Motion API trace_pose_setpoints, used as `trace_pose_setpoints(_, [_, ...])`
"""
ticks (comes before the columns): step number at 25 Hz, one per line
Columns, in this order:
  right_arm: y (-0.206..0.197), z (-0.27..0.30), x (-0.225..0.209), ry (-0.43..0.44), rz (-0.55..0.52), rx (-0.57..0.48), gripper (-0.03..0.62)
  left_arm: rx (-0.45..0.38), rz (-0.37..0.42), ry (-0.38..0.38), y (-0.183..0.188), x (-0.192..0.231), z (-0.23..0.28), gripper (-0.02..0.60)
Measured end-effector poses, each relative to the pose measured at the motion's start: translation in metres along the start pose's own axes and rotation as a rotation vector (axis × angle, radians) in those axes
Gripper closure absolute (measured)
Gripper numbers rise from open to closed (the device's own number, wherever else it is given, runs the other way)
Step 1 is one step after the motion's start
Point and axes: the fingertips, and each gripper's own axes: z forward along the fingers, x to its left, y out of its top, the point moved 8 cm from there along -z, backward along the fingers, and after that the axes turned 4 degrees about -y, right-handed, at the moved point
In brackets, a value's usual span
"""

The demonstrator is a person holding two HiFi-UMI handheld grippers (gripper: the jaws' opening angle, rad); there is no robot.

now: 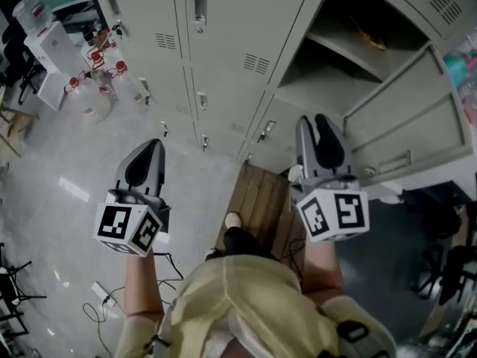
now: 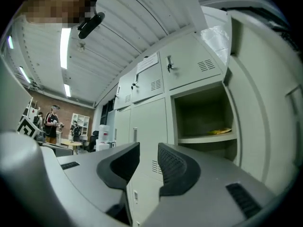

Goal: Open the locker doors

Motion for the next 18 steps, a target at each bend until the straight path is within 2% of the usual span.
trace_pose_setpoints(7, [-0.016,0.061,0.020,0.163,0.015,0.039,0.477,0.001,-0.033,0.163,-0.006,0.035,-0.005,0.578])
trace_pose_setpoints(14, [-0.044,0.100,0.042,0.308,0.022,0.080,0.477,0.014,-0.048,0.283,-0.021,0.056,-0.008,0.578])
trace_pose_setpoints(18, [-0.070,0.119,0.053,0.355,0.021,0.129,0.477,0.014,-0.063,0.330,-0.031,0.064,-0.012,0.578])
